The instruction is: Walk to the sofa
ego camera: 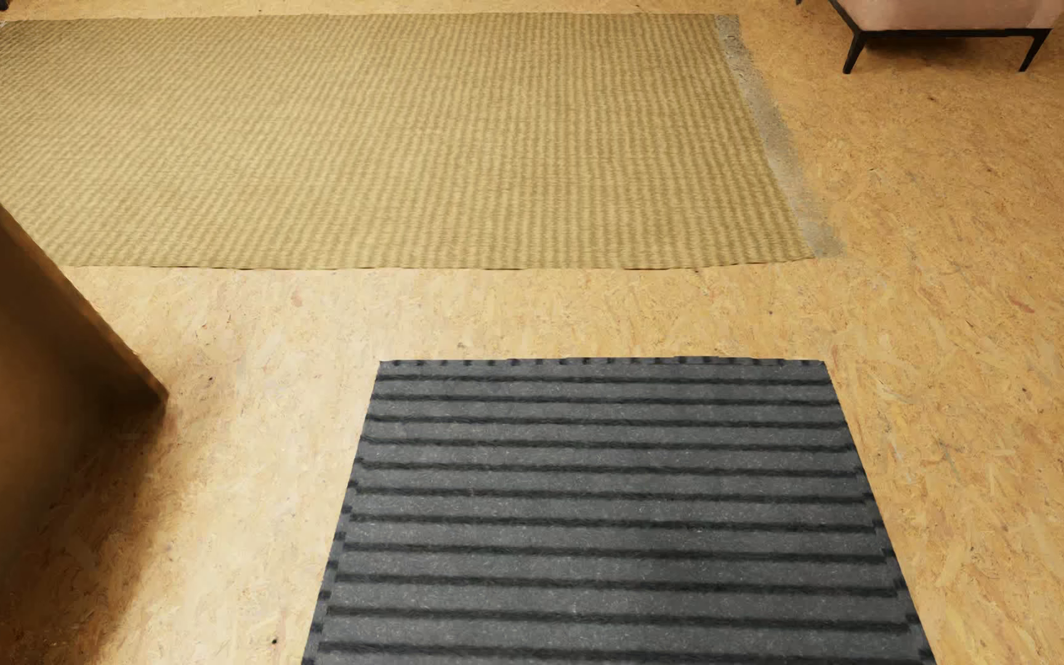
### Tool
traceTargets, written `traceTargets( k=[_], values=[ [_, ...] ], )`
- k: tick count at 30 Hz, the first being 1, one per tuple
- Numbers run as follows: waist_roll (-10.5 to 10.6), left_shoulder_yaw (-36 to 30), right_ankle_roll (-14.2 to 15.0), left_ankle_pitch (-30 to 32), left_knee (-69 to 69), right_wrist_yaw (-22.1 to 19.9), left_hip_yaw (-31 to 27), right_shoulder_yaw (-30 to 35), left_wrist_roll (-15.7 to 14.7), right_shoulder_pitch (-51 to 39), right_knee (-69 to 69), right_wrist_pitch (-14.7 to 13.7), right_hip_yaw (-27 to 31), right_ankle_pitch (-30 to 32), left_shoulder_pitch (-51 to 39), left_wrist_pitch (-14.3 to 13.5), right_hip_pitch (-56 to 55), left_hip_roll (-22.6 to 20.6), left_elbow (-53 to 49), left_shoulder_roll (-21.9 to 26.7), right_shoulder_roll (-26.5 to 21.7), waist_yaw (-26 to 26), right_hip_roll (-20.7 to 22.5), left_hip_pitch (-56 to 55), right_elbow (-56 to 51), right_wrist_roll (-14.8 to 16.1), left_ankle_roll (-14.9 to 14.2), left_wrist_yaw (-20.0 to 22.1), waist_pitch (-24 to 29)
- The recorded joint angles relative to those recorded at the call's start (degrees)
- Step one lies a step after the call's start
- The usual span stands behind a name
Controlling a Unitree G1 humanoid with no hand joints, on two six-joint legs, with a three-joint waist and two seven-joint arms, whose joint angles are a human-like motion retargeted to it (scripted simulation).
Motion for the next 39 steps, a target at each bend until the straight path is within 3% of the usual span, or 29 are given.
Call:
traceTargets(
  k=[1,2,3,5,7,9,14,16,18,19,21,22,24,25,26,29,30,32,33,35,36,37,38,39],
  values=[
    [-0.05,-0.27,0.0,0.94,0.8,0.0,0.0,-3.83,0.0,0.37,1.3,0.0,0.0,-1.37,-0.47,0.0,-1.52,-0.6,0.09,-0.14,-0.15,1.5,-0.23,-1.45,0.73,0.0,0.0,0.0,-0.21],
    [-0.84,-0.14,0.0,0.51,1.51,0.0,0.0,-5.47,0.0,2.17,-3.72,0.0,0.0,-4.32,0.75,0.0,0.69,-1.44,-0.47,0.08,0.14,-1.8,-0.32,-0.93,0.51,0.0,0.0,0.0,-1.02],
    [-0.17,-0.27,0.0,1.18,2.09,0.0,0.0,-4.22,0.0,1.93,15.24,0.0,0.0,-11.52,0.01,0.0,-2.33,-1.0,-0.98,0.3,-0.29,0.26,0.1,-1.24,0.31,0.0,0.0,0.0,-0.14],
    [-0.74,0.98,0.0,-2.42,2.14,0.0,0.0,-4.31,0.0,3.16,26.06,0.0,0.0,-12.44,0.0,0.0,-8.92,-1.94,-3.52,0.74,-0.39,-0.65,-0.72,0.84,-0.24,0.0,0.0,0.0,1.29],
    [-1.45,-1.98,0.0,-4.83,2.46,0.0,0.0,-4.84,0.0,3.82,39.42,0.0,0.0,-10.19,-2.19,0.0,-15.43,-1.81,-4.08,2.18,0.83,-2.11,-1.58,5.02,1.23,0.0,0.0,0.0,4.34],
    [0.01,-0.98,0.0,-8.11,0.81,0.0,0.0,-4.55,0.0,5.87,39.47,0.0,0.0,-9.61,-3.99,0.0,-22.18,-0.27,-3.42,1.46,0.43,-7.86,-1.76,6.72,0.98,0.0,0.0,0.0,3.16],
    [0.27,1.77,0.0,-19.56,-3.76,0.0,0.0,-5.11,0.0,8.41,23.9,0.0,0.0,2.02,-7.66,0.0,-33.43,1.31,-6.71,1.96,-0.03,-12.84,-3.08,19.18,5.19,0.0,0.0,0.0,4.19],
    [0.29,1.84,0.0,-20.34,-3.7,0.0,0.0,-5.68,0.0,8.72,22.43,0.0,0.0,1.46,-8.71,0.0,-35.82,2.14,-6.14,2.18,-0.04,-14.91,-3.54,22.66,6.19,0.0,0.0,0.0,4.67],
    [1.23,-0.26,0.0,-16.63,-2.33,0.0,0.0,-4.79,0.0,8.96,30.13,0.0,0.0,1.76,-8.14,0.0,-37.88,4.05,-4.18,2.01,-0.72,-17.69,-3.3,24.93,6.2,0.0,0.0,0.0,4.48],
    [2.75,-0.28,0.0,-11.38,0.32,0.0,0.0,-3.31,0.0,8.29,33.82,0.0,0.0,0.35,-7.06,0.0,-38.25,5.95,-1.97,0.96,-0.82,-18.4,-2.24,24.63,7.32,0.0,0.0,0.0,4.27],
    [2.63,0.07,0.0,5.71,13.46,0.0,0.0,-5.35,0.0,7.93,37.57,0.0,0.0,-4.58,-2.32,0.0,-33.87,7.4,-1.61,0.39,-0.52,-17.19,-0.68,21.22,7.25,0.0,0.0,0.0,3.43],
    [2.63,-2.39,0.0,12.93,23.83,0.0,0.0,-6.63,0.0,7.22,37.15,0.0,0.0,-6.6,-1.6,0.0,-30.71,7.64,-1.11,0.85,-0.2,-13.99,1.04,16.71,6.98,0.0,0.0,0.0,4.06],
    [1.61,-4.28,0.0,12.7,46.3,0.0,0.0,-6.94,0.0,5.61,34.55,0.0,0.0,-10.18,0.4,0.0,-23.14,7.41,-0.13,1.48,0.17,-10.09,2.18,3.37,3.59,0.0,0.0,0.0,4.47],
    [0.38,-1.37,0.0,12.53,50.28,0.0,0.0,-8.03,0.0,4.69,31.51,0.0,0.0,-10.33,1.82,0.0,-18.48,5.8,0.4,1.0,0.41,-5.43,2.16,-2.5,1.14,0.0,0.0,0.0,5.16],
    [-0.54,-0.15,0.0,12.78,48.75,0.0,0.0,-7.54,0.0,3.63,28.1,0.0,0.0,-10.66,3.64,0.0,-13.94,5.04,-0.67,1.64,0.07,-1.74,2.06,-8.35,-1.4,0.0,0.0,0.0,5.14],
    [-2.81,-2.88,0.0,25.21,19.83,0.0,0.0,-10.49,0.0,2.08,18.41,0.0,0.0,-12.78,6.24,0.0,1.88,3.27,0.77,2.88,-1.12,7.03,0.18,-17.31,-7.77,0.0,0.0,0.0,5.7],
    [-2.86,-2.61,0.0,21.5,9.62,0.0,0.0,-10.65,0.0,0.9,16.51,0.0,0.0,-15.04,7.39,0.0,5.5,3.44,0.28,3.19,-1.8,9.07,-0.02,-19.31,-9.38,0.0,0.0,0.0,5.21],
    [-3.09,-2.99,0.0,-4.55,-1.21,0.0,0.0,-11.09,0.0,-1.72,15.11,0.0,0.0,-19.63,8.58,0.0,11.91,3.33,2.06,2.92,-2.72,10.26,0.12,-21.43,-10.28,0.0,0.0,0.0,3.99],
    [-3.19,-4.16,0.0,-7.47,-0.49,0.0,0.0,-12.56,0.0,-2.17,15.99,0.0,0.0,-20.53,8.82,0.0,13.39,3.98,2.47,2.94,-2.36,12.04,-0.05,-22.76,-9.67,0.0,0.0,0.0,3.8],
    [-5.06,-5.13,0.0,16.45,5.28,0.0,0.0,-14.08,0.0,-1.72,20.52,0.0,0.0,-14.37,9.37,0.0,15.75,2.24,3.23,2.66,-1.16,13.74,-1.9,-26.34,-7.1,0.0,0.0,0.0,3.92],
    [-6.83,-5.95,0.0,22.87,10.27,0.0,0.0,-14.71,0.0,-0.19,26.33,0.0,0.0,-5.73,8.96,0.0,15.34,0.66,4.11,2.52,0.09,14.19,-3.9,-26.42,-5.18,0.0,0.0,0.0,4.24],
    [-7.7,-6.24,0.0,22.77,12.44,0.0,0.0,-13.65,0.0,1.66,35.86,0.0,0.0,5.91,8.92,0.0,13.31,-1.08,4.75,2.64,0.98,12.82,-5.18,-23.41,-3.06,0.0,0.0,0.0,4.15],
    [-7.65,-4.4,0.0,21.75,13.88,0.0,0.0,-12.77,0.0,3.42,47.68,0.0,0.0,13.19,8.93,0.0,7.57,-2.87,4.95,2.14,1.36,11.05,-5.89,-20.85,-2.18,0.0,0.0,0.0,3.65],
    [-8.08,-4.54,0.0,18.84,13.31,0.0,0.0,-10.11,0.0,4.46,59.25,0.0,0.0,8.8,8.1,0.0,2.29,-4.22,3.36,2.61,1.28,9.07,-7.12,-16.23,-1.38,0.0,0.0,0.0,4.37]
  ],
)
